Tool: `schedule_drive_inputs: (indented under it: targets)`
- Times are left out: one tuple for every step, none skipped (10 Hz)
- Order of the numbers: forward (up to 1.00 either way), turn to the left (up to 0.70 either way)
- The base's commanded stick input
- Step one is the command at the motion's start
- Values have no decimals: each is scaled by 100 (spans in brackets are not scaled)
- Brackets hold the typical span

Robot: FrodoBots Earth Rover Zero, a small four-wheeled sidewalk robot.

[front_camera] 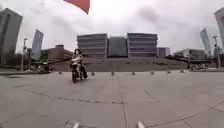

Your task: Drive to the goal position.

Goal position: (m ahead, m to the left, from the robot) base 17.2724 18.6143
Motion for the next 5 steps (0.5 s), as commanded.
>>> schedule_drive_inputs:
  targets:
    - [70, 1]
    - [70, 1]
    - [70, 1]
    - [70, 1]
    - [70, 1]
